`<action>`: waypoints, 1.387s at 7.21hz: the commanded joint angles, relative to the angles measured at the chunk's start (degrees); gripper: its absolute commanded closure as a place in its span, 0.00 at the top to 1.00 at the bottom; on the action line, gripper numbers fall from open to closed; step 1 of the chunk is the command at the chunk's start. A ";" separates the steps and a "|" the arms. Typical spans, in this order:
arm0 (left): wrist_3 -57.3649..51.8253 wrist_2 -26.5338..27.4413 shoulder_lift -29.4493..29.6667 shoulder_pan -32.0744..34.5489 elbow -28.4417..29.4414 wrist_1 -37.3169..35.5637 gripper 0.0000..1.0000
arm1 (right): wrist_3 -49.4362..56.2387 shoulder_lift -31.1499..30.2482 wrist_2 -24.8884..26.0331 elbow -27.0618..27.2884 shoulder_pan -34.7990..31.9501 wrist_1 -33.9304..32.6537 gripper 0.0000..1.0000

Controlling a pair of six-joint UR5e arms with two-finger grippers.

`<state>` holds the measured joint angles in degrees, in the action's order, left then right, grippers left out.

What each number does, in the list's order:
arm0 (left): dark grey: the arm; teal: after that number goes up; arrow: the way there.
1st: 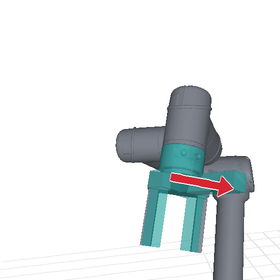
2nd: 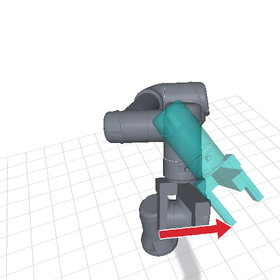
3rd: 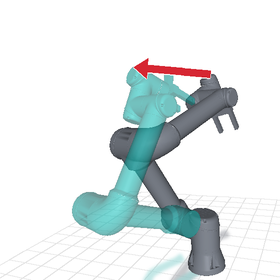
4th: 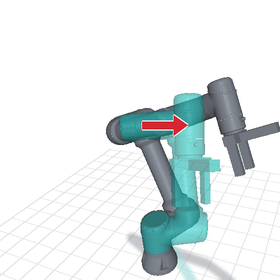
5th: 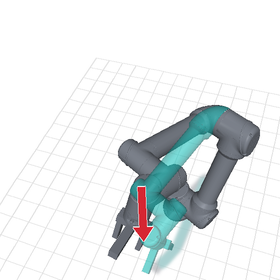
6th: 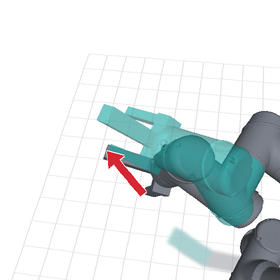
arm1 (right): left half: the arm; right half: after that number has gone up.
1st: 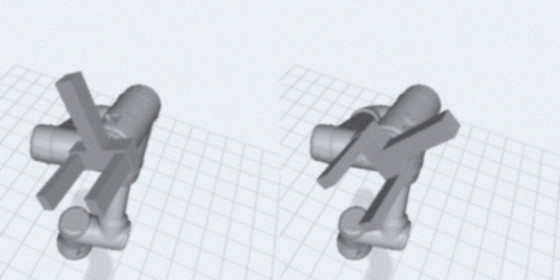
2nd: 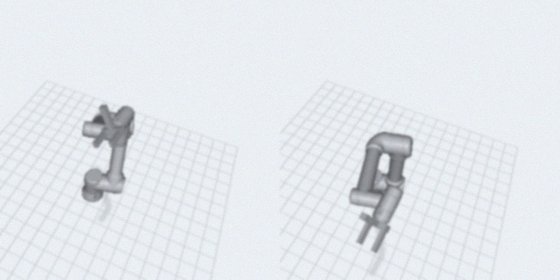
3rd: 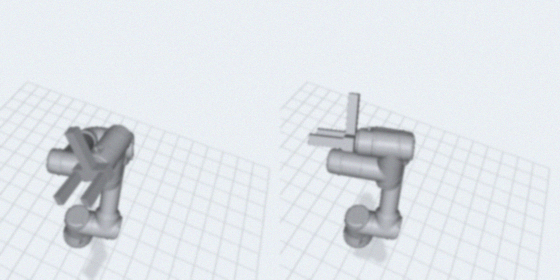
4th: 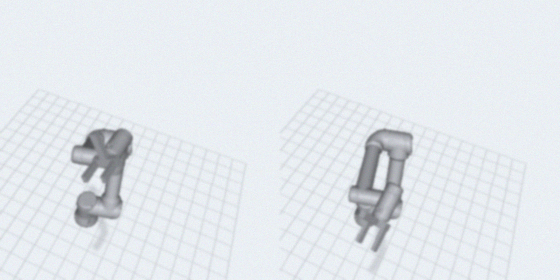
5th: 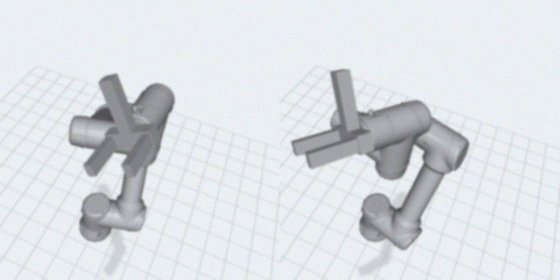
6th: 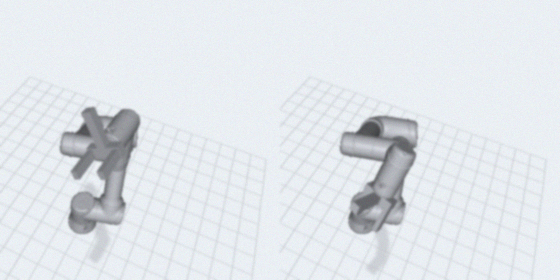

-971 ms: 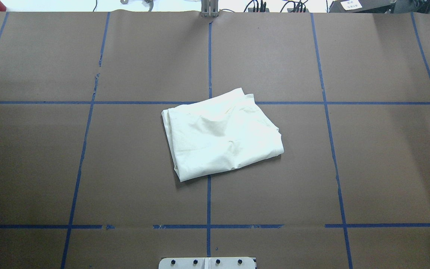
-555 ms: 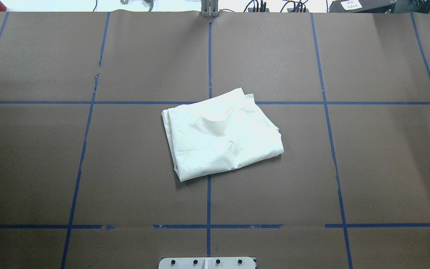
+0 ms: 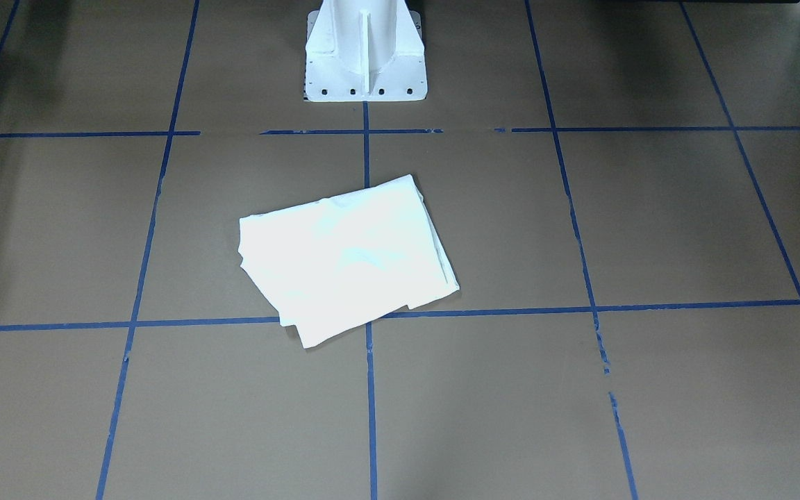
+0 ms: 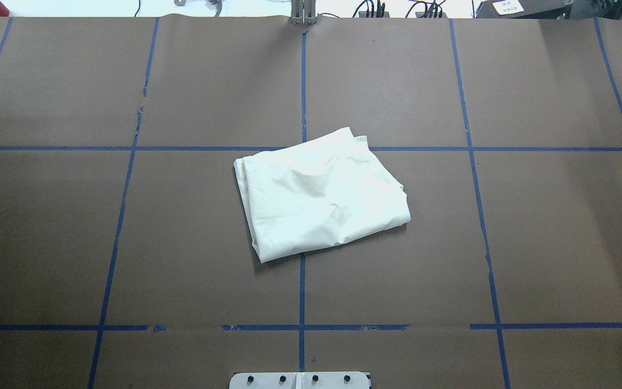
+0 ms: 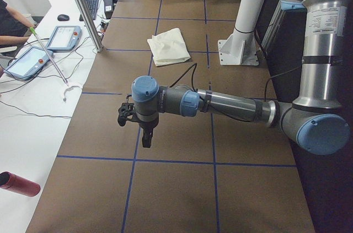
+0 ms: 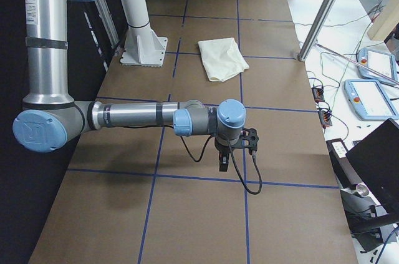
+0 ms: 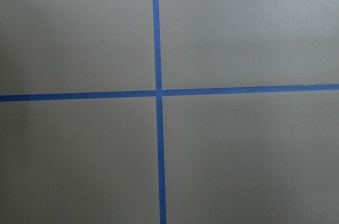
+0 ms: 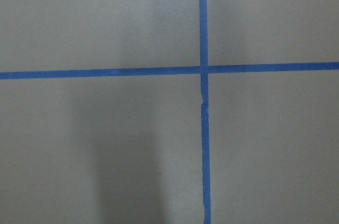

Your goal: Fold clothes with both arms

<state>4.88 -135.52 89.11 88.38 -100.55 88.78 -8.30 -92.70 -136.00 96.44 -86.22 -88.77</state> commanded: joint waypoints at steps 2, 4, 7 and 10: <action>-0.13 0.42 0.01 -0.05 -0.79 0.25 1.00 | -0.05 -0.28 -3.73 0.77 0.44 -0.08 1.00; 0.22 -0.27 0.10 -0.05 -1.67 0.16 1.00 | 0.03 -0.02 -3.23 4.17 0.44 -0.26 1.00; -0.22 -7.21 0.02 -0.05 -2.02 0.69 1.00 | 0.39 2.26 1.67 0.68 0.44 -0.08 1.00; 0.13 -1.69 0.36 -0.05 -1.76 2.19 1.00 | 0.21 0.95 0.12 2.53 0.44 -0.17 1.00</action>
<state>4.84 -139.08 89.18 88.35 -102.18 90.63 -8.01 -91.24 -135.27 98.75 -85.78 -88.95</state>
